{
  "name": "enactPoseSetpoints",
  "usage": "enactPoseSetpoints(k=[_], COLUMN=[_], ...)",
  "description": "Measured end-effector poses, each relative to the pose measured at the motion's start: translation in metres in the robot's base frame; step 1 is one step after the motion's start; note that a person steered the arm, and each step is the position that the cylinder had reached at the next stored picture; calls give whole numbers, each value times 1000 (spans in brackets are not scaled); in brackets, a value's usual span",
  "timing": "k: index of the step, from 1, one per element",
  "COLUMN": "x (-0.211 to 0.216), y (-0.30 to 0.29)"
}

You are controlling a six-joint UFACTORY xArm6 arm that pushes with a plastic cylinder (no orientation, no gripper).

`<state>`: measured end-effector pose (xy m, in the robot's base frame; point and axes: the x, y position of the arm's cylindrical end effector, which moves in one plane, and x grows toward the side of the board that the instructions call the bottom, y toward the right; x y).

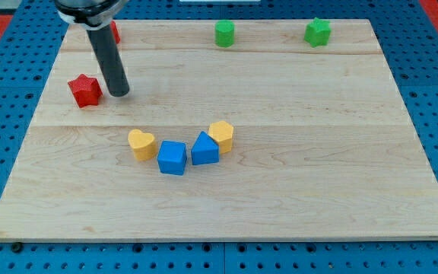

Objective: Place the yellow heart below the red star

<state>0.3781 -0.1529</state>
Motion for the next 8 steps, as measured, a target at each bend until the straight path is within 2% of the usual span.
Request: enactPoseSetpoints(k=[1,4,5,6,8], x=[9,98,112,94,83], y=[33,107,50,11,-4])
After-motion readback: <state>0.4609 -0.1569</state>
